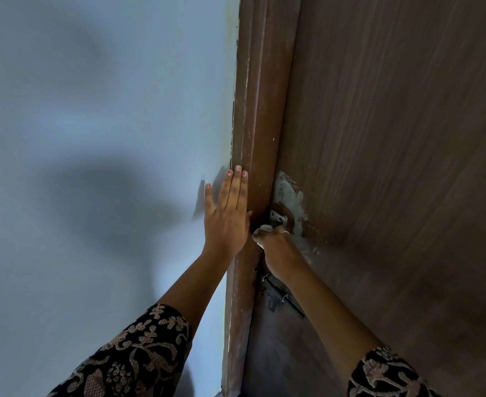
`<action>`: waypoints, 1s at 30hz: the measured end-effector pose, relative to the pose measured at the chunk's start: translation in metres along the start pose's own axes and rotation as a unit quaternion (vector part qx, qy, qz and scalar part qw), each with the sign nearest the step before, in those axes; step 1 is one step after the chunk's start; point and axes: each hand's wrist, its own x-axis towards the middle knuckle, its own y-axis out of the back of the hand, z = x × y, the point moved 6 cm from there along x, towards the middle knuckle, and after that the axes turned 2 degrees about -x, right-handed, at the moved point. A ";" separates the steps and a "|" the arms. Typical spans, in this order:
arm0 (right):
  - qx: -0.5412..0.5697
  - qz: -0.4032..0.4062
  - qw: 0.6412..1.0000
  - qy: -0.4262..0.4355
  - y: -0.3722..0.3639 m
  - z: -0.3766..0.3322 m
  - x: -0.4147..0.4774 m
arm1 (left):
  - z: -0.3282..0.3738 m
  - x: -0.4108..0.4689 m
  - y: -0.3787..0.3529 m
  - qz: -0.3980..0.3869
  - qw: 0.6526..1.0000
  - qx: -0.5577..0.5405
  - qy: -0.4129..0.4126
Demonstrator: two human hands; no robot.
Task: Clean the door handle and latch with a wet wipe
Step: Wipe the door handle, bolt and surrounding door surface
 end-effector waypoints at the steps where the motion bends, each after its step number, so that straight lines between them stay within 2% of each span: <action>1: 0.025 -0.006 1.000 -0.001 -0.001 0.002 -0.001 | 0.000 -0.002 -0.001 -0.003 1.000 0.003 -0.003; 5: 0.118 0.011 0.991 -0.058 0.005 0.022 -0.004 | -0.003 -0.008 -0.003 -0.012 1.000 0.001 -0.018; 7: 0.072 0.019 0.994 -0.074 0.006 0.019 -0.002 | -0.003 -0.008 -0.003 -0.015 1.000 0.007 -0.018; 9: 0.025 0.013 0.999 -0.039 0.001 0.002 0.000 | -0.002 -0.009 -0.002 -0.017 1.000 0.007 -0.018; 15: -0.014 -0.013 0.999 -0.035 0.002 0.003 0.006 | -0.005 -0.008 -0.004 -0.010 1.000 0.003 -0.020; 18: -0.141 -0.042 0.989 -0.033 -0.001 -0.003 0.016 | -0.006 -0.008 -0.005 -0.013 1.000 0.008 -0.023; 21: -0.203 -0.086 0.975 -0.037 -0.005 -0.011 0.023 | -0.007 -0.008 -0.006 -0.014 0.999 0.010 -0.027; 25: -0.181 -0.107 0.977 -0.030 -0.010 -0.016 0.025 | -0.007 -0.007 -0.007 -0.006 1.000 0.002 -0.025; 30: -0.200 -0.061 0.978 0.000 -0.012 -0.017 0.016 | -0.004 -0.008 -0.010 -0.004 1.000 -0.001 -0.020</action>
